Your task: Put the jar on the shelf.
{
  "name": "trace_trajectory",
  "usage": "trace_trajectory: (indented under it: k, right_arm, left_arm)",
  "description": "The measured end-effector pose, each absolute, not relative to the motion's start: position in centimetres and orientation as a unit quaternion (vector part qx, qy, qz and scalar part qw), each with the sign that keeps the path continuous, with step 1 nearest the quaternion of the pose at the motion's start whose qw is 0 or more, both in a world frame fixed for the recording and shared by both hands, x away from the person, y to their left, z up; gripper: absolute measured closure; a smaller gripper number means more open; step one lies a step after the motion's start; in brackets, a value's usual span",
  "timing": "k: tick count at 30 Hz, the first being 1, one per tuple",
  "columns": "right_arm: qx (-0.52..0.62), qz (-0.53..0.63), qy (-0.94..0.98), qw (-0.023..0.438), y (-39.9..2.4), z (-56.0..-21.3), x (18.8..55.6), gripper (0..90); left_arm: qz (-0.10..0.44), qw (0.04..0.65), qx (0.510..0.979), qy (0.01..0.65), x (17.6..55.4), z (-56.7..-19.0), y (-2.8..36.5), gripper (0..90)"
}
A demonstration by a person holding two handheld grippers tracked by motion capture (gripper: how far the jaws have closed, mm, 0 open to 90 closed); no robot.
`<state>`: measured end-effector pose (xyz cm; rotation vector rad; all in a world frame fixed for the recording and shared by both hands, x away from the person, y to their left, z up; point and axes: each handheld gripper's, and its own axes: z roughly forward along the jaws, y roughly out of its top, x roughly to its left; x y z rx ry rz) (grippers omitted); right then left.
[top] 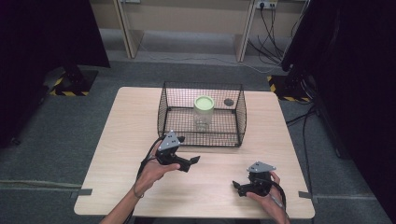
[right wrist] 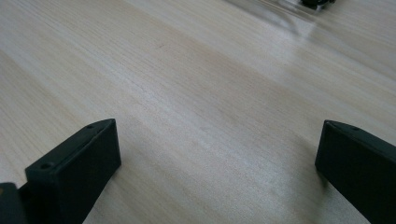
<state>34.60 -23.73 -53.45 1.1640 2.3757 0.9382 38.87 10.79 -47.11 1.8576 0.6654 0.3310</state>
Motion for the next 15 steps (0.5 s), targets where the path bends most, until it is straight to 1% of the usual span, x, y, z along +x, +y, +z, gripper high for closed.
trace_trajectory:
  k: [15]
  right_arm:
    - [0.409, 0.330, 0.835, 0.167, -23.7, -53.4, 34.6, 0.2]
  left_arm:
    - [0.140, 0.537, 0.783, 0.282, 37.9, -49.3, 12.1, 2.0]
